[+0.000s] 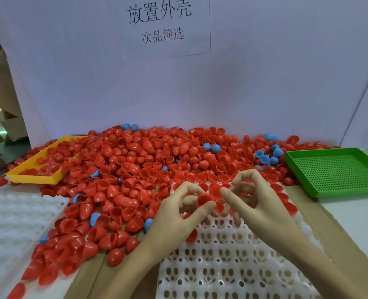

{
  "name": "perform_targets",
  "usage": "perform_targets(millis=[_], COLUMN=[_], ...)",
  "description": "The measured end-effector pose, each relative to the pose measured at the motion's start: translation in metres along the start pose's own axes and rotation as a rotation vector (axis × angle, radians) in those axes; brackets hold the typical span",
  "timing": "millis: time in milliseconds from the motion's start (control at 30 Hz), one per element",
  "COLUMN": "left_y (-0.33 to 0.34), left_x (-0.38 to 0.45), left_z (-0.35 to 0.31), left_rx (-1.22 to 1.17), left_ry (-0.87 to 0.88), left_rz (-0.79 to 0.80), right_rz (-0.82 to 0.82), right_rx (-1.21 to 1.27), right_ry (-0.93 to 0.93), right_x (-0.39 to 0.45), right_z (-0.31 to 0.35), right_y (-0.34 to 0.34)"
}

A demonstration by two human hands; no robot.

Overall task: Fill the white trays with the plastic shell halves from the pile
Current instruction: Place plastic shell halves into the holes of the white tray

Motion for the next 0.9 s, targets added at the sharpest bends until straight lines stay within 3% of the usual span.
perform_targets(millis=[133,567,900], left_y=[0.002,0.0,-0.076], left_x=[0.0,-0.004,-0.015], left_z=[-0.001,-0.01,0.006], left_rx=[-0.018,0.243,0.376], left_ry=[0.001,0.098,-0.031], left_rz=[0.026,0.044,-0.352], right_rz=[0.059,0.122,0.31], right_rx=[-0.096,-0.374,-0.56], right_ry=[-0.037,-0.008,0.108], right_x=[0.0,0.0,-0.004], right_z=[0.004,-0.006,-0.028], right_y=[0.007,0.011,0.032])
Point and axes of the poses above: each hand's wrist, its own x-axis towards the middle knuckle, its own y-axis out of the palm, z = x × y, the point moved 10 cm from there along x, towards the middle knuckle, and after that the axes turned 12 degrees about z, right-handed, at the moved point
